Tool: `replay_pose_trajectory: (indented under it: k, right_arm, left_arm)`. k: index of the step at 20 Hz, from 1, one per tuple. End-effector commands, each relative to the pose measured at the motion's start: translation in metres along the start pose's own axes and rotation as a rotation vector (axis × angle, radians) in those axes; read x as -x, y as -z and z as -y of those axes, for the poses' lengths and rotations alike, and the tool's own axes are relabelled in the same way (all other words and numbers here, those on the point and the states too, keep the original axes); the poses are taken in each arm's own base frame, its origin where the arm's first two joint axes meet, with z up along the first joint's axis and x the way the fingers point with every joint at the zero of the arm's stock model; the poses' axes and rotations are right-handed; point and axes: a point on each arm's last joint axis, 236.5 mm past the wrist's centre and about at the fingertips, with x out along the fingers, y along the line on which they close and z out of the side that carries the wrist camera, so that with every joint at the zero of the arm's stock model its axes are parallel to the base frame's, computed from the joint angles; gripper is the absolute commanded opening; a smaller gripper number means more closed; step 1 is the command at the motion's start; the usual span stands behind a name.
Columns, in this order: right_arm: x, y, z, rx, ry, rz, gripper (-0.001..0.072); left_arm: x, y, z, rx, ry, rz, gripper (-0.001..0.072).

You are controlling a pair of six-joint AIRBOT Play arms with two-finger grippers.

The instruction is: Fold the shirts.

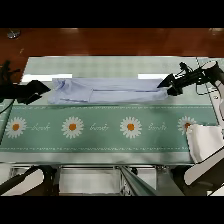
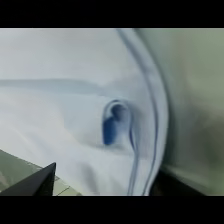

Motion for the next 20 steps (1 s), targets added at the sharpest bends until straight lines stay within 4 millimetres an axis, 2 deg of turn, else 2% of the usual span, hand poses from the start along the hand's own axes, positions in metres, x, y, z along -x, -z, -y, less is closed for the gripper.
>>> replay_pose_trajectory:
  k: [1, 2, 3, 4, 6, 8, 12, 14, 17, 20]
  right_arm:
    - [-0.029, 0.007, -0.03, 0.079, -0.016, -0.044, 0.0382]
    - [-0.026, 0.008, -0.04, 0.131, -0.019, -0.051, 0.0025]
    - [-0.016, 0.009, -0.05, 0.166, -0.023, -0.049, 0.0021]
    - [-0.003, 0.009, -0.057, 0.194, -0.011, -0.026, 0.0021]
    - [0.032, 0.012, -0.056, 0.248, 0.083, 0.027, 0.0021]
    - [0.063, 0.03, -0.059, 0.294, 0.13, 0.074, 0.0021]
    - [0.097, 0.096, -0.069, 0.339, 0.189, 0.224, 0.0021]
    - [0.113, 0.129, -0.066, 0.327, 0.248, 0.309, 0.0021]
    - [0.122, 0.175, -0.069, 0.31, 0.256, 0.365, 0.0022]
    - [0.131, 0.199, -0.081, 0.316, 0.235, 0.403, 0.0021]
  left_arm:
    - [-0.013, 0.043, 0.066, -0.14, 0.117, -0.052, 0.0696]
    - [-0.021, 0.057, 0.081, -0.206, 0.135, -0.09, 0.0612]
    - [-0.028, 0.069, 0.091, -0.261, 0.149, -0.126, 0.0218]
    - [-0.035, 0.08, 0.1, -0.285, 0.161, -0.155, 0.0024]
    - [-0.043, 0.09, 0.117, -0.331, 0.179, -0.171, 0.0025]
    - [-0.05, 0.093, 0.144, -0.368, 0.218, -0.128, 0.0025]
    - [-0.073, 0.13, 0.2, -0.564, 0.233, -0.137, 0.0024]
    - [-0.095, 0.143, 0.222, -0.579, 0.218, -0.172, 0.0023]
    - [-0.14, 0.164, 0.265, -0.588, 0.235, -0.244, 0.0023]
    - [-0.19, 0.198, 0.299, -0.522, 0.238, -0.339, 0.0024]
